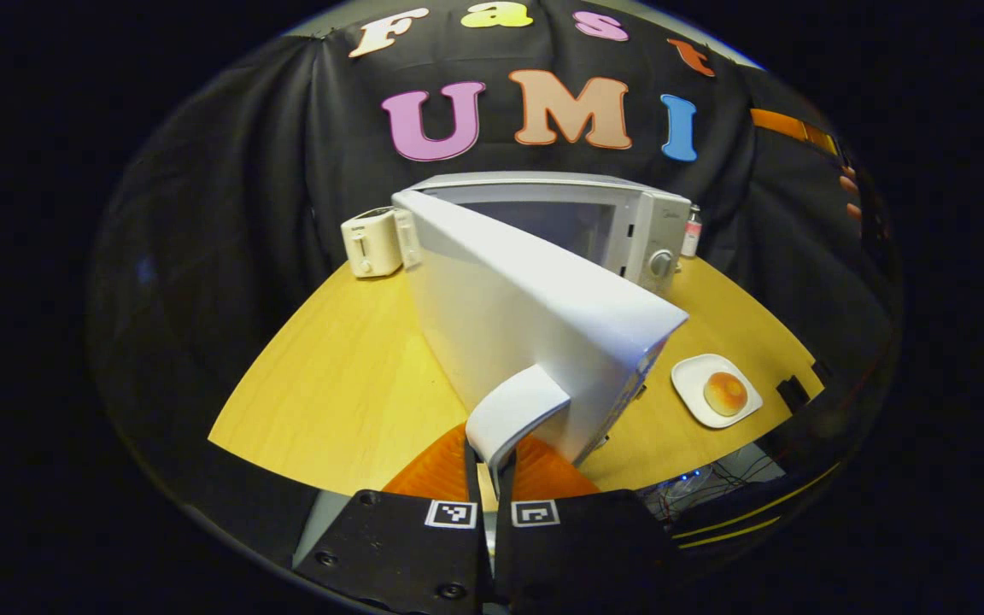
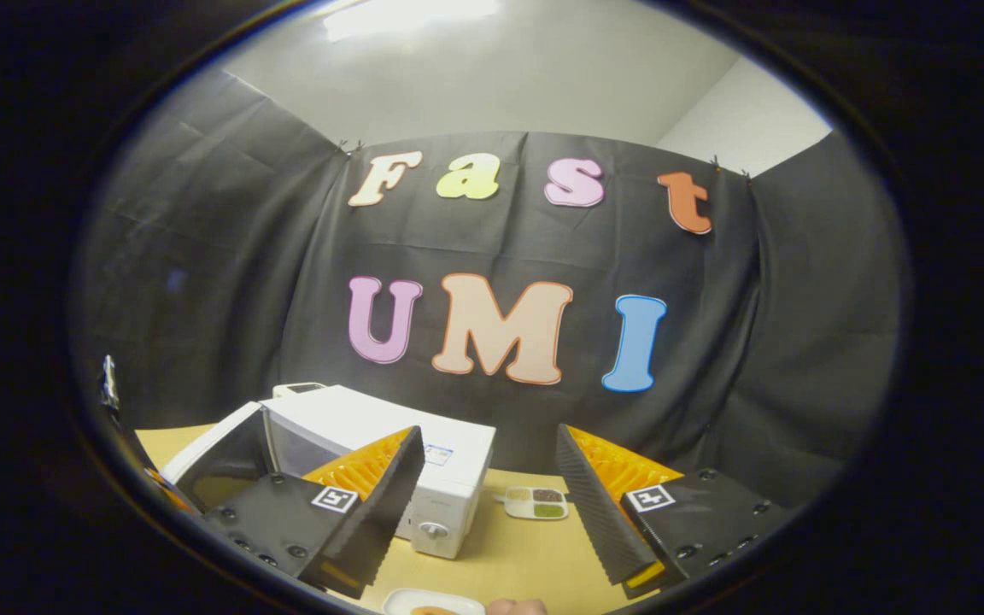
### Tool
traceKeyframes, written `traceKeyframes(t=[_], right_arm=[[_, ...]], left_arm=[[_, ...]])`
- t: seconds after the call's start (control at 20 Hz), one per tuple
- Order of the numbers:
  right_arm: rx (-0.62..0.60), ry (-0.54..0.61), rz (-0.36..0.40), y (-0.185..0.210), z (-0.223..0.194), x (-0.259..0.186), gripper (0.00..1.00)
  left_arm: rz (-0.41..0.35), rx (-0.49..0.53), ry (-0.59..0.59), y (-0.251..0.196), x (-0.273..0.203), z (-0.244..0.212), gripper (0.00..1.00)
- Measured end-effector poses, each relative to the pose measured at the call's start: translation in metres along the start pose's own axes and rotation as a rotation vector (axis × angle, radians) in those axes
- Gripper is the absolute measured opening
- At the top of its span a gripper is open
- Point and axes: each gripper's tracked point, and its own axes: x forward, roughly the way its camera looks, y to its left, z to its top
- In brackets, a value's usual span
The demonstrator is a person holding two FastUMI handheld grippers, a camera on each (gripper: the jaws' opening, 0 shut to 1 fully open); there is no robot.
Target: Open the microwave oven with the left hand, put the food in, and close the microwave oven.
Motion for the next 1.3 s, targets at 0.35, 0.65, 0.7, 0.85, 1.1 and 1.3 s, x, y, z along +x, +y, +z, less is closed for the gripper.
traceKeyframes(t=[0.35,0.65,0.7,0.85,1.1,1.3], right_arm=[[0.012,0.045,0.034,0.038,-0.018,0.009,0.98],[0.007,0.069,0.017,0.052,-0.027,0.007,0.97],[0.004,0.071,0.015,0.054,-0.028,0.007,0.97],[-0.02,0.079,0.006,0.057,-0.034,0.007,0.97],[-0.009,0.099,-0.041,0.048,-0.044,0.008,0.98],[-0.017,0.117,-0.056,0.044,-0.055,0.006,0.97]], left_arm=[[-0.022,-0.065,-0.026,0.057,-0.014,-0.01,0.0],[-0.07,-0.069,-0.014,0.081,-0.013,-0.012,0.0],[-0.076,-0.061,-0.014,0.083,-0.013,-0.012,0.0],[-0.084,-0.056,-0.016,0.083,-0.013,-0.011,0.0],[-0.087,-0.103,0.0,0.093,-0.013,-0.016,0.43],[-0.078,-0.07,0.0,0.096,-0.012,-0.016,1.0]])
